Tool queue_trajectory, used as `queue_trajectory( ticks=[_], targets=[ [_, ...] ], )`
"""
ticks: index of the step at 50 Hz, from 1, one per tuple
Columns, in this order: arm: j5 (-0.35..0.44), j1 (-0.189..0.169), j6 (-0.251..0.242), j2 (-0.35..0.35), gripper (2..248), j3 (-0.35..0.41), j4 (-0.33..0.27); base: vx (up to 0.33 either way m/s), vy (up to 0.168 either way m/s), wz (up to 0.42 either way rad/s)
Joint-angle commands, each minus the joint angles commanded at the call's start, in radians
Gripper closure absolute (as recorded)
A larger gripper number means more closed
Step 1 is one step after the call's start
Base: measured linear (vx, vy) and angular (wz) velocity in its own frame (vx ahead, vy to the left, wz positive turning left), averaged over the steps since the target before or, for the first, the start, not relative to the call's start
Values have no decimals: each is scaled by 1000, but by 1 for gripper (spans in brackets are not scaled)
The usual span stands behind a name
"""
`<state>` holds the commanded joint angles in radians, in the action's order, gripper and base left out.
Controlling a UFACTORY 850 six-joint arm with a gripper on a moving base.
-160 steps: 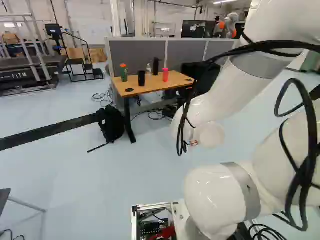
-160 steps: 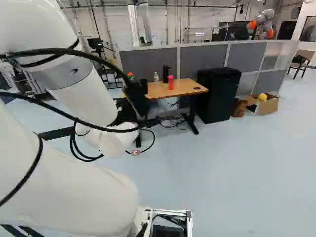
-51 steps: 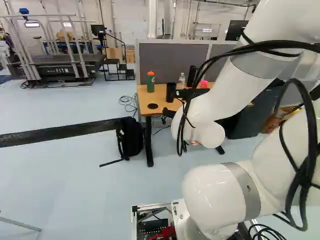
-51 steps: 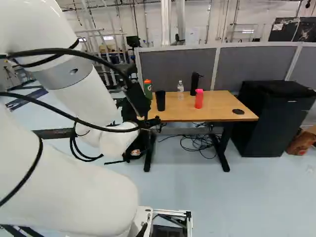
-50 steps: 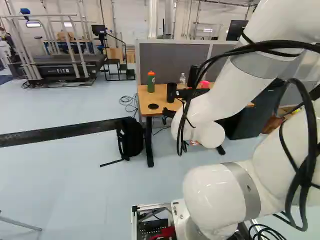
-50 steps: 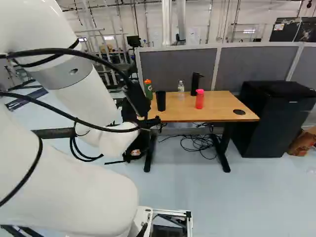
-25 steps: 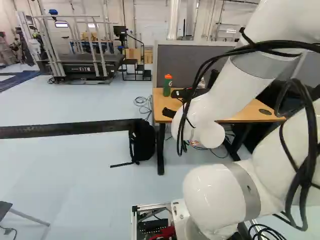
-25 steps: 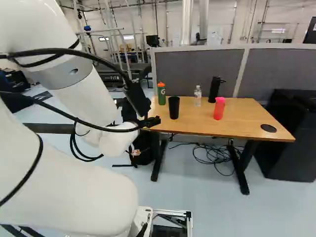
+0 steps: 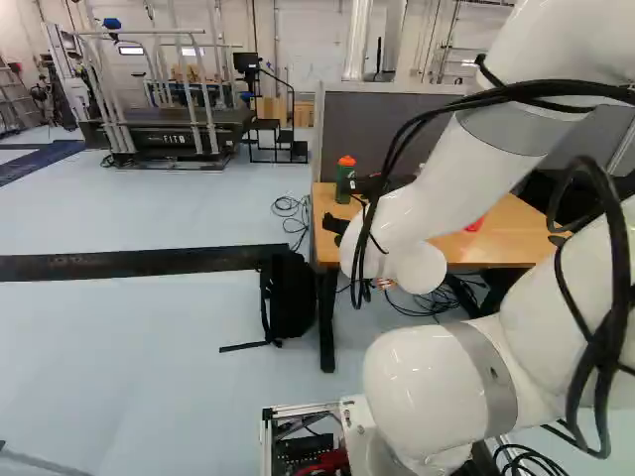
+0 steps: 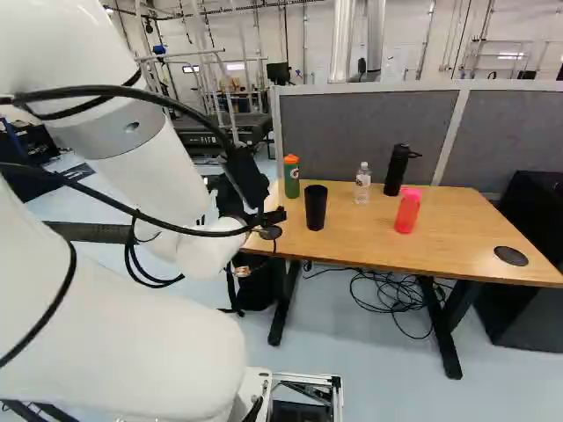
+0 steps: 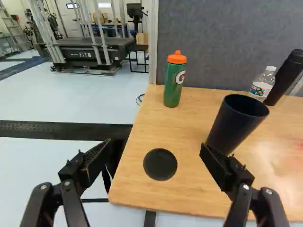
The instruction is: Pick up the green bottle from the table
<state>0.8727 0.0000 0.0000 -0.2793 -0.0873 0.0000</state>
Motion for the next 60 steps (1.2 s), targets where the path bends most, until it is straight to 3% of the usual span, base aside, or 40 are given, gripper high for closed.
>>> queue_trajectory(
  ticks=[15,60],
  targets=[
    [0,0,0,74,3,-64,0,112,2,6],
    [-16,-5,0,197,3,-286,0,0,0,0]
  ],
)
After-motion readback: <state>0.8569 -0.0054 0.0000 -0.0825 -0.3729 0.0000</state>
